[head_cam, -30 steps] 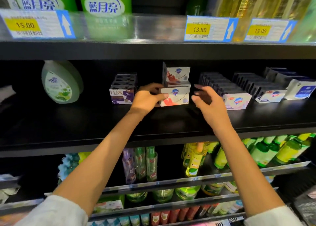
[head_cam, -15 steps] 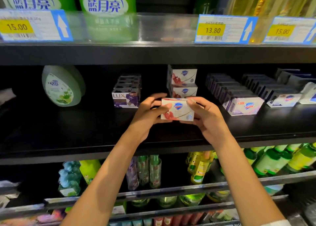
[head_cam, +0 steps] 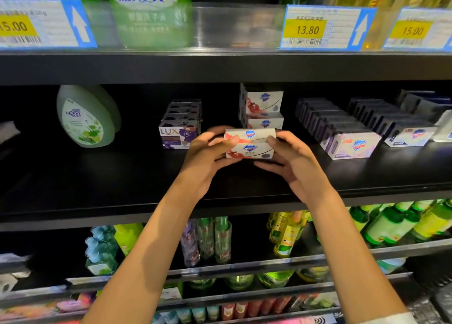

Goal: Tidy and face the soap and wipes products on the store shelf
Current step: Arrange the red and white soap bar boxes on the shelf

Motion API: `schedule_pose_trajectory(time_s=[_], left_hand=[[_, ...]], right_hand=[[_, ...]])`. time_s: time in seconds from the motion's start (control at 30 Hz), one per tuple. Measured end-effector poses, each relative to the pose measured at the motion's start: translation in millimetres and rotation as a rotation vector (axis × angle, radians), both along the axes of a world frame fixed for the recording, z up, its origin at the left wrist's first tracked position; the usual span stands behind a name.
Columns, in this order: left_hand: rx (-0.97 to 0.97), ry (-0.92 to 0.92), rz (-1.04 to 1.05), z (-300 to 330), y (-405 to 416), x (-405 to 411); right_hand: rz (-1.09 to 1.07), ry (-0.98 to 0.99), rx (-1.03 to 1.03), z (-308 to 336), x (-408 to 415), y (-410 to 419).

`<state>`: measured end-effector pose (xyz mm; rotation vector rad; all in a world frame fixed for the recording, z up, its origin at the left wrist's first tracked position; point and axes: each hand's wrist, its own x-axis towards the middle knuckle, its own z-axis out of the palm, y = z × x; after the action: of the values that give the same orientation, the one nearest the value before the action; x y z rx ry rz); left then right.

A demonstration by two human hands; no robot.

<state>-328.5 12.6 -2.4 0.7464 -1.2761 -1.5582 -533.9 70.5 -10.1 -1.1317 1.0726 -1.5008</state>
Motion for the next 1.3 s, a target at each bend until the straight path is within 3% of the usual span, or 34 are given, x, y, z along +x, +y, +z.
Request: schedule_pose_trajectory(time_s=[0.3, 0.67, 1.0, 1.13, 1.3], left_hand=[[-0.083, -0.001, -0.069, -1.9, 0.9, -1.4], [0.175, 0.062, -0.081, 3.3, 0.8, -2.0], [0.028, 0.063, -0.047, 0.8, -0.5, 1.1], [-0.036, 0.021, -0.083, 0.7, 1.3, 0.7], [0.033, 0.011, -0.104, 0.2, 0.2, -1.7]], right_hand=[[0.014, -0.041, 0.016, 2.4, -1.1, 2.1], [0.053, -0.066, -0.003, 0.4, -7.5, 0.0], [0.036, -0.133, 0.041, 4.5, -2.5, 2.3], [0.014, -0.067, 0.045, 4.1, -1.9, 2.0], [-0.004, -0.037, 0.018, 2.4, -3.7, 4.4]])
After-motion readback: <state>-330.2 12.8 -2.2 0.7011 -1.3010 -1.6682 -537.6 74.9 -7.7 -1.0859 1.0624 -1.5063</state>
